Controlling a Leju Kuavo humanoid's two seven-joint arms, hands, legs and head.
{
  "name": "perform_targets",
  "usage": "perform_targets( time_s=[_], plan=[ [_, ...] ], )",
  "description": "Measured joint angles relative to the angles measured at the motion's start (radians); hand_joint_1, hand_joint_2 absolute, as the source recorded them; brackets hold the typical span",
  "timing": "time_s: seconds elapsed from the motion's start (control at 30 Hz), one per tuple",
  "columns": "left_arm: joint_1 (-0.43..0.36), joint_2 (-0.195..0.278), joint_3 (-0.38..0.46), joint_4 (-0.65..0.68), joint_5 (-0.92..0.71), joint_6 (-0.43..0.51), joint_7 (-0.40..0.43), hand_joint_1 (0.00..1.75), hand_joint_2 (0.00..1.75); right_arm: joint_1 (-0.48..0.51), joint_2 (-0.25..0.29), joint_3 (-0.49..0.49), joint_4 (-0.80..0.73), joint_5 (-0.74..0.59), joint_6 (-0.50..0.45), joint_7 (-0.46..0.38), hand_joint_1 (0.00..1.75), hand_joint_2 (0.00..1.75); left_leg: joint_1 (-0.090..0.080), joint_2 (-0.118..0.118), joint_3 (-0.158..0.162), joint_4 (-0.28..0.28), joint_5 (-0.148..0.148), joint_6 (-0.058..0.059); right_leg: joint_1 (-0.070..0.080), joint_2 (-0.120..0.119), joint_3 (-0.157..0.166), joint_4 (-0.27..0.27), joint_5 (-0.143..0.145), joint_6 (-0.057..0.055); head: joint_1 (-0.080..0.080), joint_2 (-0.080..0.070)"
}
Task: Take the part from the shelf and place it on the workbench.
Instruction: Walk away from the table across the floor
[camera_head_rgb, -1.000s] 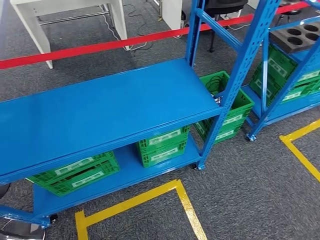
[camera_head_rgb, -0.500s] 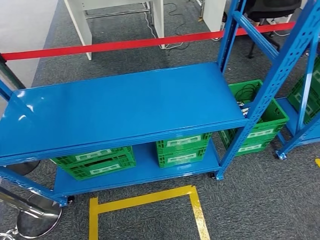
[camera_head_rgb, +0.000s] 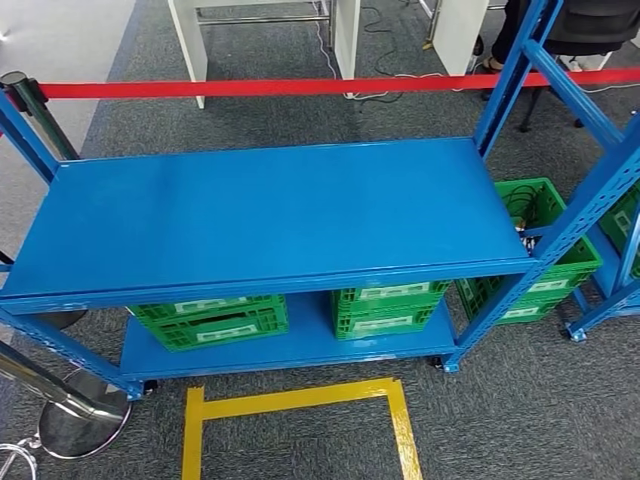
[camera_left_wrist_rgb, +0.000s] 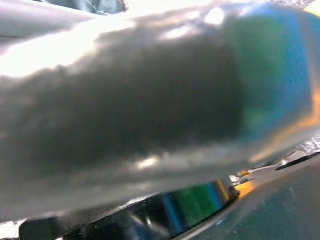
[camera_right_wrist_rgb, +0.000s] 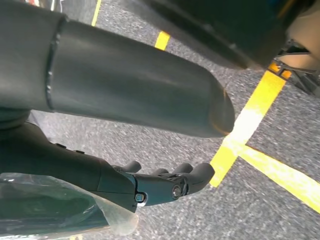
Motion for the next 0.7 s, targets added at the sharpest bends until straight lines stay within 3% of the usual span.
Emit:
perform_targets(
  time_s=[0.1,0.2,0.43,0.57,0.7],
  plan=[
    [0.000,0.003,0.000,0.000,0.000,0.000,-0.010,0.00,1.75,0.001,0.000,-0.004,0.000,-0.004,0.000,0.001,0.00,1.75,0.000,0.000,0.001,0.000,-0.002,0.004,-0.001,0.000,-0.001,-0.006,0.000,0.013,0.000,0.000],
    [0.000,0.005,0.000,0.000,0.001,-0.004,-0.010,0.00,1.75,0.001,0.001,-0.010,0.000,-0.015,0.010,0.000,0.00,1.75,0.000,0.000,0.004,0.001,-0.005,0.008,-0.001,0.000,-0.003,-0.009,-0.002,0.025,0.000,0.000],
    [0.000,0.007,0.001,0.000,0.009,-0.008,0.002,0.00,1.75,0.001,0.002,-0.026,0.000,-0.036,0.029,-0.009,0.00,1.75,0.000,0.000,0.007,0.000,-0.006,0.010,-0.001,0.000,0.003,-0.009,-0.003,0.026,0.000,0.000],
    [0.000,0.008,0.002,0.000,0.009,0.003,-0.014,0.00,0.00,0.001,0.002,-0.048,0.000,-0.069,0.034,-0.037,0.00,0.00,0.001,0.001,0.008,0.000,-0.006,0.009,0.000,0.000,0.011,-0.009,-0.003,0.026,-0.001,0.000],
    [0.000,0.009,0.000,0.000,-0.006,0.002,-0.035,0.00,0.00,0.001,0.002,-0.059,0.000,-0.057,0.058,-0.048,0.00,0.00,0.002,0.001,0.008,0.000,-0.006,0.009,0.000,0.000,0.010,-0.009,-0.004,0.026,-0.001,0.000]
  ],
)
